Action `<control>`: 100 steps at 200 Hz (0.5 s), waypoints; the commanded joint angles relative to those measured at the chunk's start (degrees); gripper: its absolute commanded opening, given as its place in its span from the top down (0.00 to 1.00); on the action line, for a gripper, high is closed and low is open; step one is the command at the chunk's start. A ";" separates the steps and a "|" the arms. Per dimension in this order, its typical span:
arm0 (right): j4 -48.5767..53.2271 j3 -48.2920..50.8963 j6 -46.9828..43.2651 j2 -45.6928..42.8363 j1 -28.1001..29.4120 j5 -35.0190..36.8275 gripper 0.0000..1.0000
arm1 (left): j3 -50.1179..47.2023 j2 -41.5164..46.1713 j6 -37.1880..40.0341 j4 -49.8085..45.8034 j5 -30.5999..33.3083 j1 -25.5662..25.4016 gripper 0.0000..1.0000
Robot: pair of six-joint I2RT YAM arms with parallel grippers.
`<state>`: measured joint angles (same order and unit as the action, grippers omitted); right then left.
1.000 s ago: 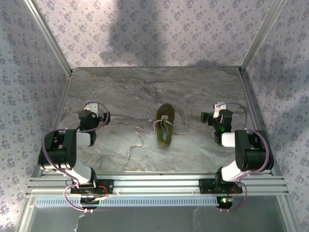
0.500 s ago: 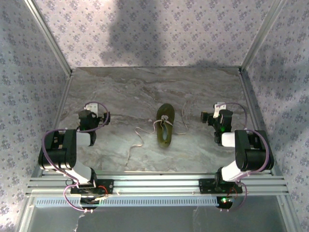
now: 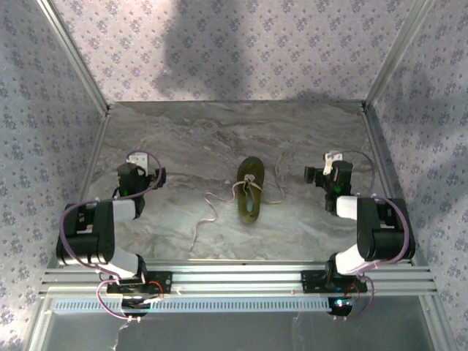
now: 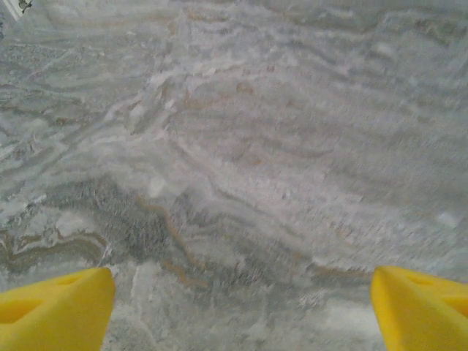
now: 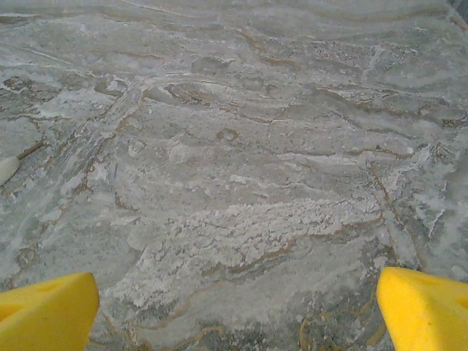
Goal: Tie the shoes
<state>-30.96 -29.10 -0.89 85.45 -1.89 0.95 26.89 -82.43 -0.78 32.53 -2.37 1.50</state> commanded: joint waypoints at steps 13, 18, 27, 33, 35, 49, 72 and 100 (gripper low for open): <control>20.73 -10.94 5.61 -1.25 0.66 1.26 0.05 | 8.40 7.21 -3.07 -20.92 -0.01 -2.17 0.15; 22.18 -11.72 6.07 -1.18 1.17 1.52 0.06 | 9.67 8.10 -3.12 -24.13 1.04 -3.25 0.15; 25.09 -13.55 5.11 -1.50 2.80 2.82 0.09 | 11.91 9.28 -3.33 -30.02 3.22 -5.62 0.15; 27.77 -15.16 5.00 -1.71 4.29 4.87 0.09 | 13.36 9.83 -3.52 -33.64 4.02 -7.31 0.15; 28.87 -15.71 5.08 -1.76 4.75 5.34 0.09 | 13.78 10.03 -3.62 -34.83 4.26 -7.85 0.15; 34.60 -19.15 5.81 -2.05 7.67 6.87 0.09 | 16.26 11.16 -4.38 -41.92 5.29 -12.01 0.15; 42.81 -24.28 9.49 -0.65 12.23 7.75 0.11 | 17.93 12.44 -5.86 -50.39 5.63 -19.35 0.15; 48.32 -28.09 13.51 4.72 17.67 5.43 0.17 | 17.08 12.94 -8.62 -57.74 6.01 -29.00 0.15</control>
<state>6.76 -54.02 7.66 86.13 12.40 6.66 43.79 -70.63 -6.09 -11.73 2.39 -21.63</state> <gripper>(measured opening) 0.862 0.851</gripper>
